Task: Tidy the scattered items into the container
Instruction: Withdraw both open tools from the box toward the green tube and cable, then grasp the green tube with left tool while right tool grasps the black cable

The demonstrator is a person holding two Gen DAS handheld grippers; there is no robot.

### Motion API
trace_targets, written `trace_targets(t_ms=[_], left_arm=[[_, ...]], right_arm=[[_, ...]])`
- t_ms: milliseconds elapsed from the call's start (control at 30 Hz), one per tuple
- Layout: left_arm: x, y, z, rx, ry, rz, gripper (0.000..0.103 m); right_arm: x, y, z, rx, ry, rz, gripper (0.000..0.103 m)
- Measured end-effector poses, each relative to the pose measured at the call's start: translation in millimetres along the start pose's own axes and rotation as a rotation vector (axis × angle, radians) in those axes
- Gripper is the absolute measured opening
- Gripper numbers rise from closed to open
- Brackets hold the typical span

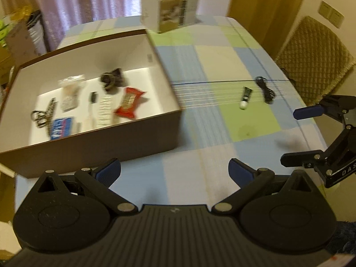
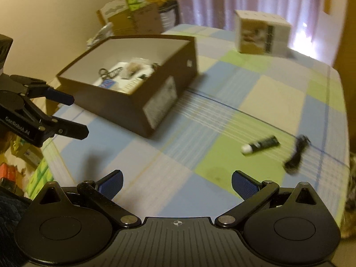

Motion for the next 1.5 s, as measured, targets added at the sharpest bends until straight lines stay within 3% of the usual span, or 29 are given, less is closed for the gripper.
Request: trace_targets(t_ms=[400,833,1200,1333,1433,1500], left_arm=[[-32.7,41.0,93.7,0.115,0.142,0.014,0.101],[-72.3,112.1,124.6,0.091,0.2,0.009,0.098],[-91.2,175.2,147.6,0.104,0.326,-0.009,0.071],[-96.4,195.0,153.1,0.095,0.361,-0.019,0.068],[-99.9,206.6,155.4,0.096,0.37,-0.023,0.06],[-101.1,214.3,155.7,0.103,0.366,-0.036,0.045]], right_arm=[[25.6,-20.3,93.1,0.184,0.213,0.003,0.101],[23.4,-2.3,148.7,0.256,0.322,0.011,0.101],[11.2,17.6,183.6,0.297,0.37,0.037,0.101],[11.0,18.2,192.5,0.297,0.385,0.042,0.101],[10.3,18.4,197.1,0.297,0.389,0.047,0.101],[9.0,19.0,199.9,0.299,0.39,0.049,0.101]])
Point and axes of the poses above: each gripper's, at about its wrist camera, not at the fingertips, and y roughly the way its jaws point, z to its right, x to its underside, the point moved 9 cm from there along y, roughly the way its jaws point, and after that the axes turned 2 degrees about y, right-handed, at the moved point
